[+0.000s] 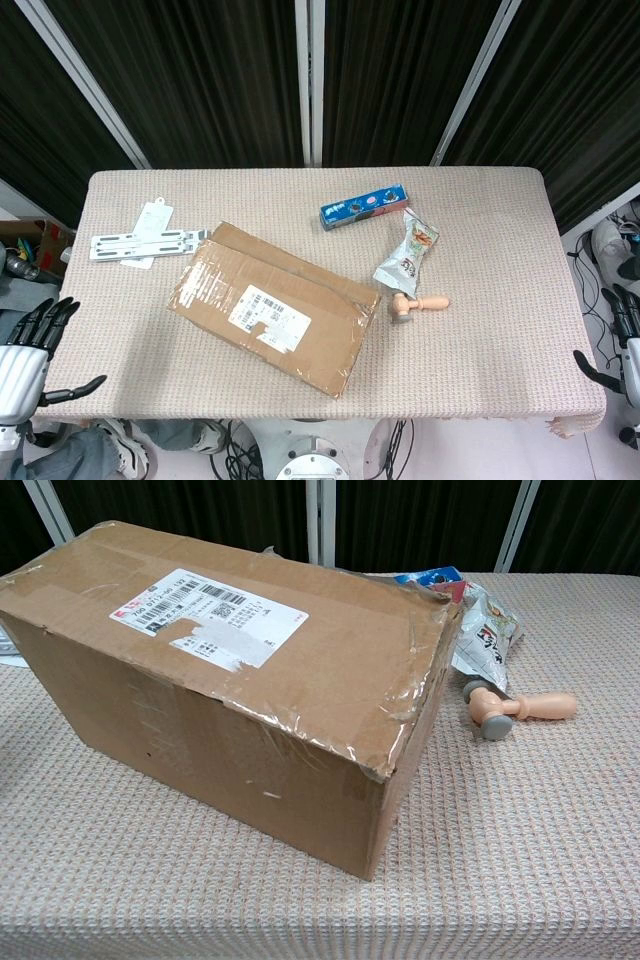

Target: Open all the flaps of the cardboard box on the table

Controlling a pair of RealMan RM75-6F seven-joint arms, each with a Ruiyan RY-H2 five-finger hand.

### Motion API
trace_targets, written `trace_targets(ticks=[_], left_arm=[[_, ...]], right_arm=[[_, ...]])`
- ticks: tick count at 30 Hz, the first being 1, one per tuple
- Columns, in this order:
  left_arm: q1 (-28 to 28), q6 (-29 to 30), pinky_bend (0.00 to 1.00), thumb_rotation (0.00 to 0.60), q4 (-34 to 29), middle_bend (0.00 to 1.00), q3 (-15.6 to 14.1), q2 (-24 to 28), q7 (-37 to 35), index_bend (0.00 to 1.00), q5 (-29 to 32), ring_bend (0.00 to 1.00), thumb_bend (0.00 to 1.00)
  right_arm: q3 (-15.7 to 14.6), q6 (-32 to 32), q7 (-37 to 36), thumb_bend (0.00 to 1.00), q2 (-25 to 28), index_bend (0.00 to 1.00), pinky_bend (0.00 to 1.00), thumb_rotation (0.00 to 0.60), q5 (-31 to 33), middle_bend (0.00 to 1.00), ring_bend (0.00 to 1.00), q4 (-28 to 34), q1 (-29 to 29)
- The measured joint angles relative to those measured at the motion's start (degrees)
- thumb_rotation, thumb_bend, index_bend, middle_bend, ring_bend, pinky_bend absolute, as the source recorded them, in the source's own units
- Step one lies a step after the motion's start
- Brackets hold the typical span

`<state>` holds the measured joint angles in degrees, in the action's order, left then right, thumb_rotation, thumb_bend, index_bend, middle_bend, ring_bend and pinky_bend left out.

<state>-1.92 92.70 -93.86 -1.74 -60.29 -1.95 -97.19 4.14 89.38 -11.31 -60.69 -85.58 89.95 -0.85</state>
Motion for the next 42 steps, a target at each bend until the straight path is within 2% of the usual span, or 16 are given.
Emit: trace_targets(ticks=[16,29,33,35,38,42], left_arm=[[-0.07,0.75,0.15,0.127,-1.17,0.07,-0.17,0.43,0.50,0.06,-1.63,0.05,0.00],[-2.62,-1.42,0.15,0.124,-1.67,0.07,1.47,2.00,-2.11,0.06,-0.69,0.05,0.00],[-5.27,-2.84,0.15,0.128,-3.64,0.07,3.28,4.43,-3.58,0.06,-0.78,0.05,0.01],[-7.20,-4.08,0.15,0.127,-5.19,0.07,4.55,6.19,-4.42,0.06,-0.73,0.05,0.05],[-11.33,-7.77,0.16,0.129,-7.88,0.07,7.26,9.39,-6.07,0.06,0.13,0.05,0.14],[-18.19,-16.07,0.16,0.132,-11.41,0.07,11.38,13.84,-8.95,0.06,3.16,0.05,0.16]], right_arm=[[-0.25,1.22,-2.17,0.15,0.07,0.00,0.00,0.600,-0.48,0.00,0.00,-1.15,-0.91],[0.42,-0.04,-0.43,0.15,0.15,0.00,0.00,0.600,0.10,0.00,0.00,-0.78,0.01],[0.66,-0.25,0.36,0.16,0.62,0.00,0.00,0.600,0.09,0.00,0.00,0.02,0.33],[0.76,-0.25,0.60,0.15,0.80,0.00,0.00,0.600,-0.08,0.00,0.00,0.35,0.50],[0.68,-0.18,0.75,0.15,0.84,0.00,0.00,0.600,-0.73,0.00,0.00,0.52,0.67],[0.62,0.06,1.43,0.15,0.86,0.00,0.00,0.600,-1.03,0.00,0.00,0.94,0.74]])
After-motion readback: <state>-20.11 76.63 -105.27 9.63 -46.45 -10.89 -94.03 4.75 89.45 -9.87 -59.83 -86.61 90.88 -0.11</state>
